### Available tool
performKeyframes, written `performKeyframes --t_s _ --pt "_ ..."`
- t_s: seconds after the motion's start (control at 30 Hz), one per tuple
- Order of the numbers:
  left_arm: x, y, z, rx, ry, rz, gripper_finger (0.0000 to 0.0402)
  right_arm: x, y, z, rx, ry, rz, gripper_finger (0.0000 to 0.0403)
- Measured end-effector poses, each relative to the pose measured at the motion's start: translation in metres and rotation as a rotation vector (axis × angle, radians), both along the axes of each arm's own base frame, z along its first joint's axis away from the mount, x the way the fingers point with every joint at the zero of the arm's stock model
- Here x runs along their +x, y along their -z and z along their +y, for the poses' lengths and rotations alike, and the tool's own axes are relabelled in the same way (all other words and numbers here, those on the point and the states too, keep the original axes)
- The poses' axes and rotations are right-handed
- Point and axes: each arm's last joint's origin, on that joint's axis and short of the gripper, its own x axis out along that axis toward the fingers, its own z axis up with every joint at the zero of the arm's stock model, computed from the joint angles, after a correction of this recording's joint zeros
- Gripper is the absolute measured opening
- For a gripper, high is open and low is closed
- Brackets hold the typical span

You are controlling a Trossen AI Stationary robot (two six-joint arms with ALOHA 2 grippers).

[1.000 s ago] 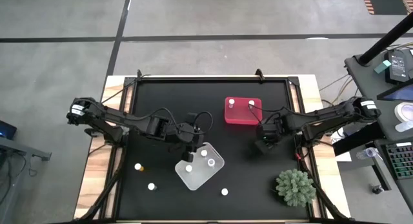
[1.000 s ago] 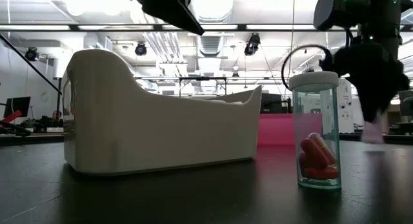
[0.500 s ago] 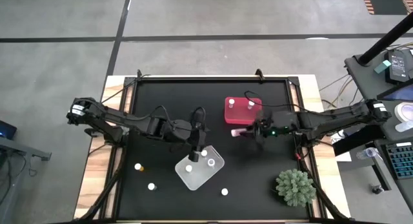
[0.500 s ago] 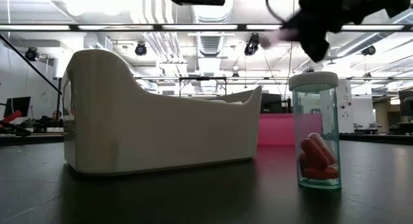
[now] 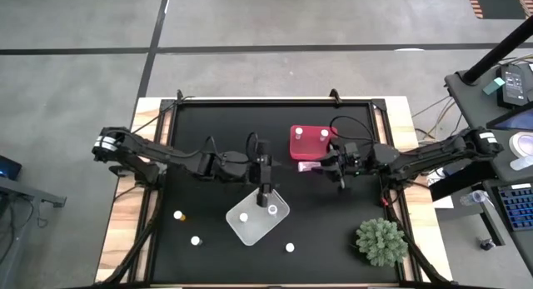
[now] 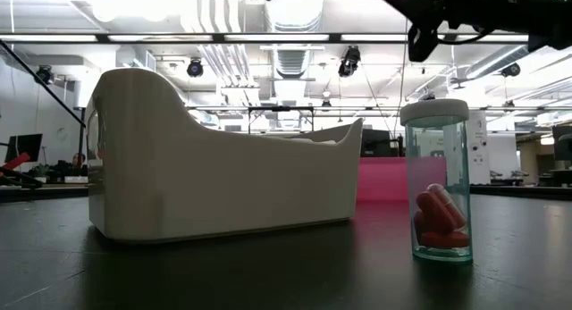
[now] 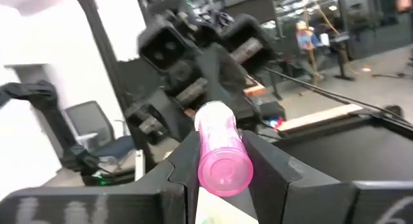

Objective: Pick and place medicine bottles into bin by pill shape (circle, oval)
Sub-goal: Put the purple tablet bottle into the red bin

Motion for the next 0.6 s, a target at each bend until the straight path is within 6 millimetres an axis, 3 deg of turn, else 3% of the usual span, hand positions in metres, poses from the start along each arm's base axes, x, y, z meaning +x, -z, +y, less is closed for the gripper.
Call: performKeyframes --t_s 0.13,0.4,0.6 --pt "0.0086 0.0057 0.0042 0.016 -0.012 -0.025 0.016 0.0008 -0.0008 0.0003 -0.009 -0.006 -0.006 0.0093" --pt "0.0098 -0.0031 0.0081 0.007 -0.023 -0.111 0.0162 0.0007 -0.0006 0.0003 -0.038 0.0 -0.008 0.0093" --pt "0.0119 -0.0012 0.0082 0.0 -0.025 -0.116 0.0205 0.0007 -0.0007 0.0003 -0.042 0.001 -0.009 0.0093"
